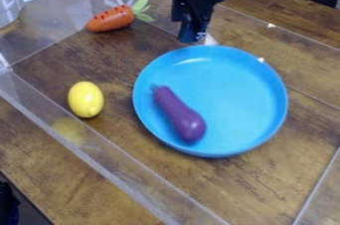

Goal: Remove the lemon from the blue tray and put it on the table

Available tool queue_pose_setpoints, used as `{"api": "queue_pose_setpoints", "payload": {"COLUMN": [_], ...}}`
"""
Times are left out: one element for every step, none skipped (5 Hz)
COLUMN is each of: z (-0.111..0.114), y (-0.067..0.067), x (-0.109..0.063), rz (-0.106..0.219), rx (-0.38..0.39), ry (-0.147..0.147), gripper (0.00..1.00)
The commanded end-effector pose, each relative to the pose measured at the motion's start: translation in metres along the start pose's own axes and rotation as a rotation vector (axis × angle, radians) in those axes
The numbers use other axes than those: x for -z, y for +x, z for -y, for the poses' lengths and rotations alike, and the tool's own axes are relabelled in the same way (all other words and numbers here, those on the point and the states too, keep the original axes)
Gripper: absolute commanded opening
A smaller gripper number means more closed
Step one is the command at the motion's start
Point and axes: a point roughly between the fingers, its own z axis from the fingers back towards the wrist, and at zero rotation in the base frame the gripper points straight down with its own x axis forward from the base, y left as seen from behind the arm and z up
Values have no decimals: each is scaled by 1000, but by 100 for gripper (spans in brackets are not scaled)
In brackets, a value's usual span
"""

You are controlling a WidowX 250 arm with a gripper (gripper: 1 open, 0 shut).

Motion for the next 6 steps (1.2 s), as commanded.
{"api": "queue_pose_setpoints", "payload": {"z": [-19,-26,-32,-30,-23,-18], "y": [-4,11,23,24,21,22], "x": [-3,-1,0,8,17,27], "rz": [20,35,48,61,74,89], "rx": [-46,30,108,184,249,315], "ry": [45,51,55,59,60,63], "gripper": [0,0,100,100,100,100]}}
